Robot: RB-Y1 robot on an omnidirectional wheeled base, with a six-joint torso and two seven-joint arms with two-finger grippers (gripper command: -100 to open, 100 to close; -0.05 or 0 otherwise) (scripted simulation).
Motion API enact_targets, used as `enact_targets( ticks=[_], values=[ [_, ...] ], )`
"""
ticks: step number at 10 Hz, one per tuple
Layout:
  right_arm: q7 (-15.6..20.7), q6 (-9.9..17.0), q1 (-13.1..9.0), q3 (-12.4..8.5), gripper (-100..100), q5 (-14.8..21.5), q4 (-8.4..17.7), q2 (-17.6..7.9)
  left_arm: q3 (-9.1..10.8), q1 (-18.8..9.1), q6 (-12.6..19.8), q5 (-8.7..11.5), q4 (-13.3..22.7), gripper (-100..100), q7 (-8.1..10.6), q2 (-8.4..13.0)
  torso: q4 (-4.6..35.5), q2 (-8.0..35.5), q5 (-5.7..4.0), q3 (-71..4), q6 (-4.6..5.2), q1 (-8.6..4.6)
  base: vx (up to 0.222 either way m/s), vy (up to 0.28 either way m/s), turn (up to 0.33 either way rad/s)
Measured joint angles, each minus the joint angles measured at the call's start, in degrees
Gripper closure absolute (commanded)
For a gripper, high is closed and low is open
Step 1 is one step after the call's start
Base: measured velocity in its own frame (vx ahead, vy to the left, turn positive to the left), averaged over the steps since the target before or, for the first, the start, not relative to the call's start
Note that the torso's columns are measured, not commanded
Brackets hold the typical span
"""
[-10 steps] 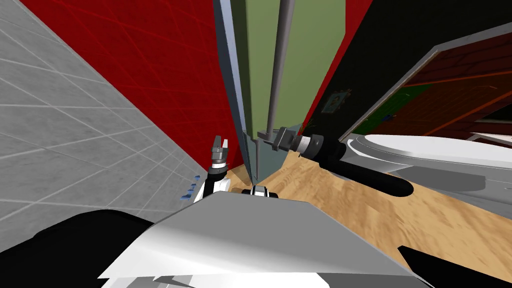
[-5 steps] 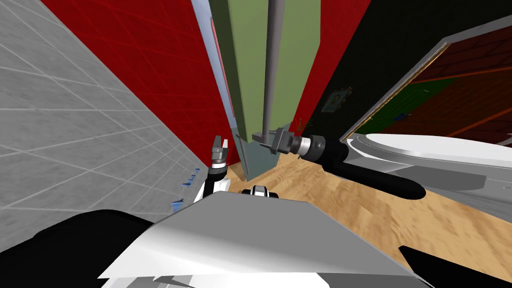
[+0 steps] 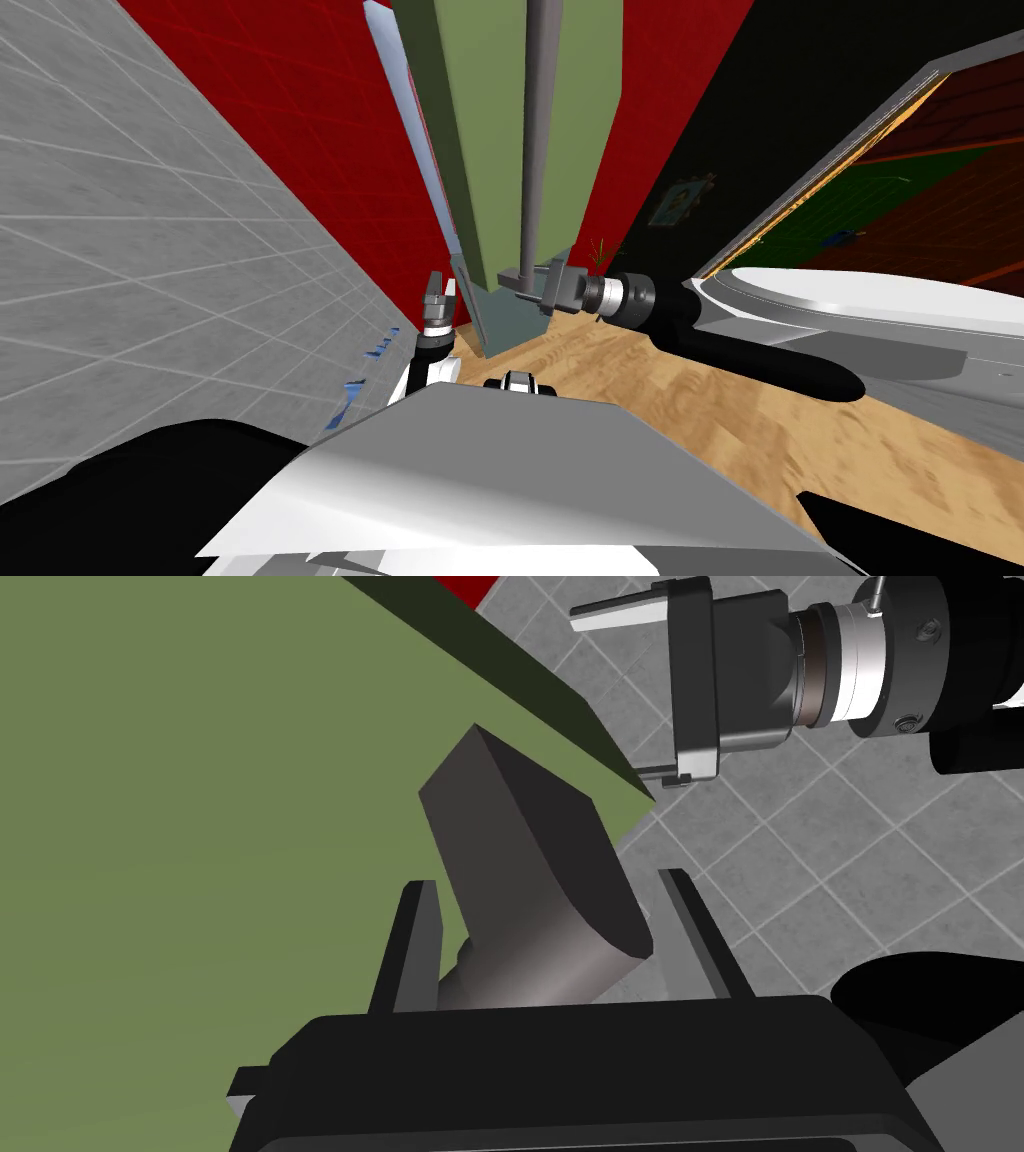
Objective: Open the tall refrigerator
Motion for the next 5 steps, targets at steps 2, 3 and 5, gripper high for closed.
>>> enact_targets(
  ticks=[2, 3, 5],
  values=[
    [0.0, -2.1, -0.2, 0.1, 100, 0.1, 0.0, 0.5, 0.0, 0.0, 0.0, 0.0, 0.0, 0, 0.0, 0.0, 0.0, -0.2, 0.02, -0.2, 0.08, 0.27, -0.013, -0.24, 0.052],
    [0.1, -2.7, -0.4, 0.3, 100, 0.2, 0.0, 0.8, 0.0, 0.0, 0.0, 0.0, 0.0, 0, 0.0, 0.0, -0.1, -0.3, 0.14, -0.3, -0.01, 0.44, -0.039, -0.265, 0.167],
    [0.1, -5.1, -0.7, 0.2, 100, 0.2, 0.1, 1.2, 0.0, 0.0, 0.0, 0.0, 0.0, 0, 0.0, 0.0, 0.1, 0.0, 0.1, -0.1, -0.02, 0.28, -0.046, -0.277, 0.1]
  ],
)
